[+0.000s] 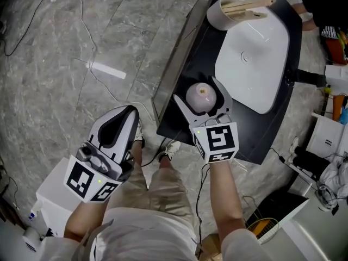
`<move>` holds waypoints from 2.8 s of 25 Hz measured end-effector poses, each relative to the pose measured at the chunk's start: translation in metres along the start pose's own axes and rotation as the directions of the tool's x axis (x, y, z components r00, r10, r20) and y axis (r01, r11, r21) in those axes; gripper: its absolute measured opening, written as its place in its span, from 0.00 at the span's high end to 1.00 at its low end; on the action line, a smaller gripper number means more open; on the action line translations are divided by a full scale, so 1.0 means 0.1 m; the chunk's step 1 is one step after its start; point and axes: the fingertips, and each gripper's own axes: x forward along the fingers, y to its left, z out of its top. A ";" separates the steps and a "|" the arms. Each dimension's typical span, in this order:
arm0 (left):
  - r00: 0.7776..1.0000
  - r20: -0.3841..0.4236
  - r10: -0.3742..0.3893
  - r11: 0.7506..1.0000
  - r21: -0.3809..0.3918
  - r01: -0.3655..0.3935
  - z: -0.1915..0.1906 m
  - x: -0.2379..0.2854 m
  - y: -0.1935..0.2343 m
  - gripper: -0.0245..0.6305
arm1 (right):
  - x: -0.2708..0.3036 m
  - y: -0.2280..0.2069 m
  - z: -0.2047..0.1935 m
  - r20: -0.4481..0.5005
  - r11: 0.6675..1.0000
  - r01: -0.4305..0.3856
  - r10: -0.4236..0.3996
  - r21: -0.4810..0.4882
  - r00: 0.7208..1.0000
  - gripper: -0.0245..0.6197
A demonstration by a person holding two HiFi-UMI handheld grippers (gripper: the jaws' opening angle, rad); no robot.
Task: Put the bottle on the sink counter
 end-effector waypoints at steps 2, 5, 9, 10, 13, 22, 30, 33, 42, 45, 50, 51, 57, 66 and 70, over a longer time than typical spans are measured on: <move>1.000 0.001 -0.002 1.000 0.000 0.002 0.01 0.01 0.00 0.94 | 0.01 0.01 0.00 -0.007 1.000 -0.002 0.002 -0.006 1.000 0.30; 1.000 0.000 0.000 1.000 -0.002 0.000 0.00 -0.01 0.02 0.94 | 0.01 0.03 -0.03 -0.020 1.000 0.001 -0.001 -0.014 1.000 0.30; 1.000 -0.002 -0.001 1.000 -0.003 0.001 -0.03 -0.03 0.02 0.94 | 0.00 0.04 -0.05 -0.031 1.000 0.007 -0.008 -0.020 0.999 0.30; 1.000 -0.001 -0.002 1.000 -0.004 0.002 -0.03 -0.03 0.01 0.94 | 0.00 0.04 -0.05 -0.035 1.000 0.009 -0.010 -0.023 0.999 0.30; 1.000 -0.001 -0.003 1.000 -0.008 0.003 -0.03 -0.01 0.00 0.94 | -0.01 0.04 -0.09 -0.062 0.999 0.016 -0.018 -0.034 0.998 0.30; 1.000 0.002 -0.010 1.000 -0.011 0.010 -0.03 -0.01 -0.01 0.94 | -0.02 0.05 -0.18 -0.107 0.998 0.024 -0.030 -0.053 0.994 0.30; 1.000 -0.006 -0.025 0.999 -0.020 0.025 -0.07 0.02 -0.06 0.94 | 0.01 0.03 -0.20 -0.124 0.999 0.023 -0.028 -0.043 0.992 0.30; 1.000 -0.009 -0.030 0.999 -0.022 0.030 -0.08 0.02 -0.08 0.94 | 0.01 0.04 -0.21 -0.138 0.999 0.013 -0.018 -0.036 0.990 0.30; 0.999 -0.006 -0.043 0.999 -0.027 0.043 -0.08 0.01 -0.12 0.94 | 0.02 0.05 -0.22 -0.178 1.000 -0.008 0.008 0.000 0.984 0.30; 0.999 -0.003 -0.040 0.999 -0.031 0.040 -0.07 0.00 -0.11 0.94 | 0.03 0.05 -0.22 -0.189 1.000 -0.016 0.017 0.010 0.982 0.30; 0.999 0.003 -0.035 0.999 -0.037 0.035 -0.08 -0.02 -0.08 0.94 | 0.03 0.04 -0.24 -0.197 1.000 -0.014 0.017 0.016 0.980 0.30; 0.999 0.004 -0.034 0.999 -0.039 0.034 -0.08 -0.03 -0.08 0.94 | 0.03 0.04 -0.24 -0.197 1.000 -0.012 0.016 0.017 0.980 0.30; 0.999 0.011 -0.030 0.998 -0.048 0.030 -0.06 -0.06 -0.07 0.94 | 0.00 0.04 -0.22 -0.201 1.000 0.000 0.006 0.029 0.980 0.30; 0.999 0.032 -0.040 0.998 -0.050 0.042 0.02 -0.06 -0.09 0.94 | -0.05 0.08 -0.27 -0.198 0.998 0.022 -0.011 0.054 0.980 0.30; 0.999 0.035 -0.038 0.998 -0.053 0.040 0.04 -0.06 -0.10 0.94 | -0.15 0.07 -0.31 -0.201 0.994 0.034 -0.013 0.102 0.980 0.30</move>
